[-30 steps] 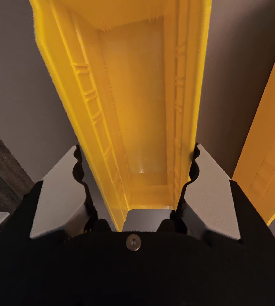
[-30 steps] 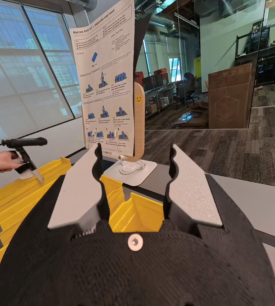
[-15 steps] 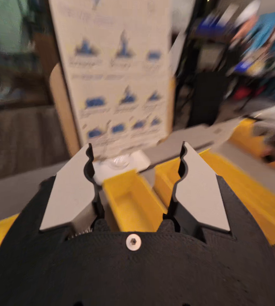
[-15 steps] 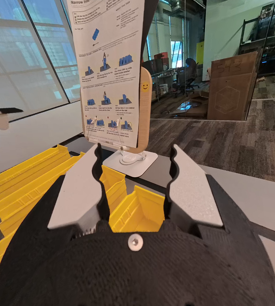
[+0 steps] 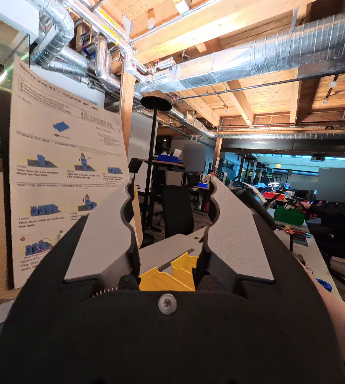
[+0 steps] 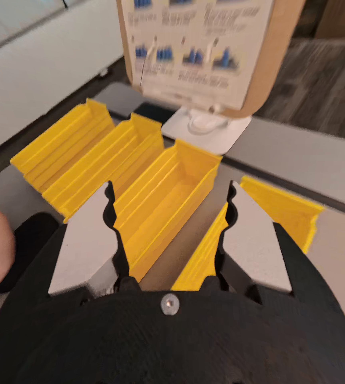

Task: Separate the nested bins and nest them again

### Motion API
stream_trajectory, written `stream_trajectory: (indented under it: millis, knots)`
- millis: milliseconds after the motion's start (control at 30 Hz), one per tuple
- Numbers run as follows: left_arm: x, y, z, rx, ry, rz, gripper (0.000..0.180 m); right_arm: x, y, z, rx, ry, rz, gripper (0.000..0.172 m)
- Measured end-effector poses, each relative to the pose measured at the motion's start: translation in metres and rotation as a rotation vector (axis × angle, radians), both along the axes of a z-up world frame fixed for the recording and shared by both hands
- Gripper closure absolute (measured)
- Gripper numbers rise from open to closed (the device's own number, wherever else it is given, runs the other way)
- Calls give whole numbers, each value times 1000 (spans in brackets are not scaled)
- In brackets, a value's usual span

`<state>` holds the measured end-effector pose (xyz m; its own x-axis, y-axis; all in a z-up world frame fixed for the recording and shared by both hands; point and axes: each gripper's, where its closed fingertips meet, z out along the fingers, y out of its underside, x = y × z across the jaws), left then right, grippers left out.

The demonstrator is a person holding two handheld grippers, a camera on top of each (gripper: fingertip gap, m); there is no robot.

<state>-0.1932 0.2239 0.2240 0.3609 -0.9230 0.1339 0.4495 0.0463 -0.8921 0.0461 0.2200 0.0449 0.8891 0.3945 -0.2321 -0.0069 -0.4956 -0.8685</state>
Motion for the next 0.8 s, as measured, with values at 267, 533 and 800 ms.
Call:
stream_trajectory:
  millis: [267, 533, 800]
  knots:
    - [-27, -16, 18, 82, 18, 110, 112, -65, 0, -51, -318, 13, -46, 40]
    - [-38, -38, 27, 43, -42, -28, 113, -73, -1, -107, -744, -240, -194, 38]
    - [-55, -43, 31, 12, -80, -92, 113, -69, 4, -130, -950, -328, -384, 28]
